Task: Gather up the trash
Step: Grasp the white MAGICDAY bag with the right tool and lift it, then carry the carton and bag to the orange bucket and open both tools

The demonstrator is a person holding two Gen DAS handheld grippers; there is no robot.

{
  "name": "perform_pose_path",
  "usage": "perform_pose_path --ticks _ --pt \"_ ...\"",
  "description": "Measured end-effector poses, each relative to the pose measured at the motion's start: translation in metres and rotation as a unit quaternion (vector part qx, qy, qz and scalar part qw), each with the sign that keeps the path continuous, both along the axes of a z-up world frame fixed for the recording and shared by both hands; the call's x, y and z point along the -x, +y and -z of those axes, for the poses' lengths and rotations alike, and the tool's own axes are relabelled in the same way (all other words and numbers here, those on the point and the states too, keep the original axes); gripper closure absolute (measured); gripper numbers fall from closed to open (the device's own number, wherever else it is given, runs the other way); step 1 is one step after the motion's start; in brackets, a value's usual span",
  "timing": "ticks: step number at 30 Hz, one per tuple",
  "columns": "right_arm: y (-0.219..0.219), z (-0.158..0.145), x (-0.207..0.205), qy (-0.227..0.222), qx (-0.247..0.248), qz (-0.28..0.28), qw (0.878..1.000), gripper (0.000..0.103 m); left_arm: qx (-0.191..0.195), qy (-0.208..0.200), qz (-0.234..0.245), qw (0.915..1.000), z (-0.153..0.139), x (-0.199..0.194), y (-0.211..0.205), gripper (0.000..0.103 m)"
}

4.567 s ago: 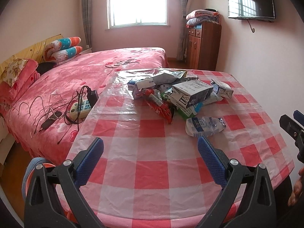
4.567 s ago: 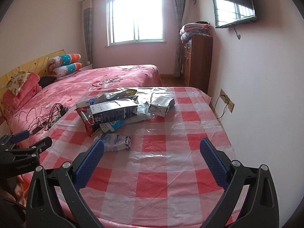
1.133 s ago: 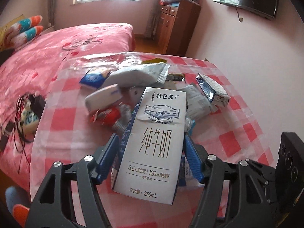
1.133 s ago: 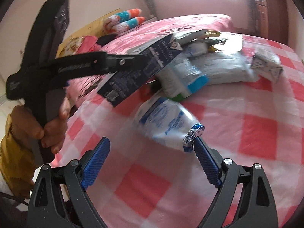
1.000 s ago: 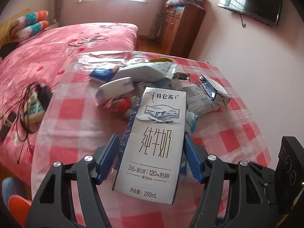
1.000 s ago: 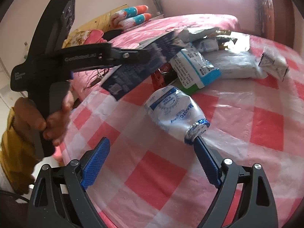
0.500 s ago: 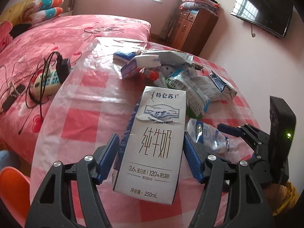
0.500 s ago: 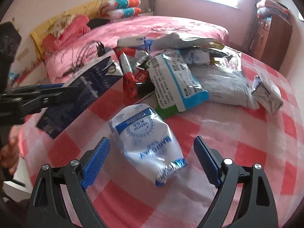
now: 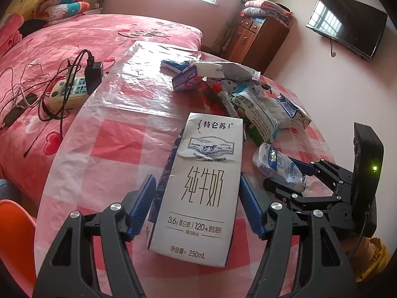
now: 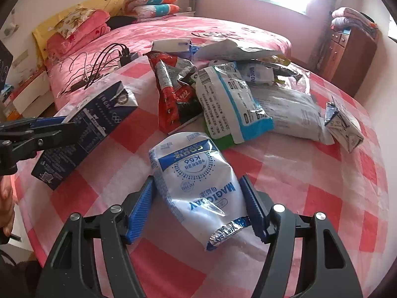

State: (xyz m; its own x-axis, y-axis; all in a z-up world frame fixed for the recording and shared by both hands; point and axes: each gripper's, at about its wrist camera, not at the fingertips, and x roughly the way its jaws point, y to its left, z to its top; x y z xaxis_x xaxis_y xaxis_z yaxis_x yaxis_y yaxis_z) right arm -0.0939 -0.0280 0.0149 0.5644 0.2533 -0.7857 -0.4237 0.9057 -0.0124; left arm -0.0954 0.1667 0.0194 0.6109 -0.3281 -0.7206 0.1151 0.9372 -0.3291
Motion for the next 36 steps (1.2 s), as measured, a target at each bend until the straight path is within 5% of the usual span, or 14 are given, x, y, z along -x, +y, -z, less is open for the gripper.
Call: perform_pose_path --ticks 16,27,36 --pt "0.023 -0.040 0.023 -0.016 -0.068 -0.010 0.998 0.035 0.035 -0.036 -0.030 0.9983 -0.019 0.031 0.040 0.035" --pt "0.123 -0.071 0.038 0.000 -0.124 -0.139 0.983 0.035 0.015 -0.046 -0.118 0.9918 -0.029 0.082 0.120 0.035" --pt "0.225 -0.067 0.061 0.025 -0.130 -0.251 0.959 0.035 0.003 -0.011 -0.244 0.9696 0.000 0.145 0.211 0.035"
